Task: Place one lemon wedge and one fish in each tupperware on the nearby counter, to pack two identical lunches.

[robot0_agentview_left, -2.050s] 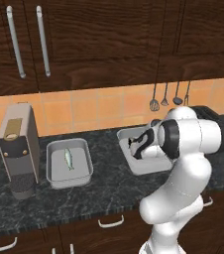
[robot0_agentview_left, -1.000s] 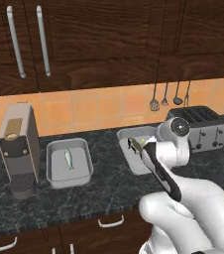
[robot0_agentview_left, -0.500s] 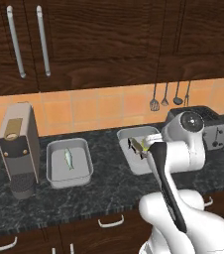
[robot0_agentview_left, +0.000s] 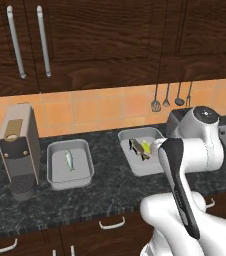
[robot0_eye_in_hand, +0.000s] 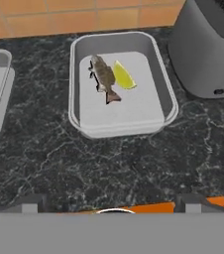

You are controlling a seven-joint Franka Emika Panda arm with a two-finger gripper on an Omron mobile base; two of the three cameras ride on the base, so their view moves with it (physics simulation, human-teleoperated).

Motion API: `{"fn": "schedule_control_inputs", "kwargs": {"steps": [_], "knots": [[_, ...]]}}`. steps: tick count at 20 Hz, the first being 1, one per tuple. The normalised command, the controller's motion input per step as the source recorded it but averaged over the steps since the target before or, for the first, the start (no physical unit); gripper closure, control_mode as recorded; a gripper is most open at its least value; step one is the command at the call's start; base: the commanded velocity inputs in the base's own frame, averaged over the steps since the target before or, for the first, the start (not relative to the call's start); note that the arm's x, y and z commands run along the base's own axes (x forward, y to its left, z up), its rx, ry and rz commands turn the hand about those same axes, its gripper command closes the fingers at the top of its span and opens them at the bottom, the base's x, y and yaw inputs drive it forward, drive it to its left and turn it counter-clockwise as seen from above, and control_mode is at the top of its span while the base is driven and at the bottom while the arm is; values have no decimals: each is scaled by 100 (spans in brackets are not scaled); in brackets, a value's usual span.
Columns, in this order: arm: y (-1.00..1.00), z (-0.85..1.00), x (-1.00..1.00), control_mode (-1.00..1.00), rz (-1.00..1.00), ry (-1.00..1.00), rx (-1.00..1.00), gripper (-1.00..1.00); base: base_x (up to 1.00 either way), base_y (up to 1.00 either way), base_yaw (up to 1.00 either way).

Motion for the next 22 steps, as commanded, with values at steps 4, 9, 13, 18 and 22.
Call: {"fn": "schedule_control_inputs", "kwargs": {"steps": [4,9,13,18,22], "knots": [[0,-27,-1,100,5,0,0,-100,-29,-5,3],[0,0,0,100,0,0,0,-100,-84,-77,0],[0,0,0,100,0,0,0,-100,-68,-100,-1],[0,0,0,100,0,0,0,-100,-55,-100,0],[0,0,0,100,0,0,0,-100,-34,-100,0]]}}
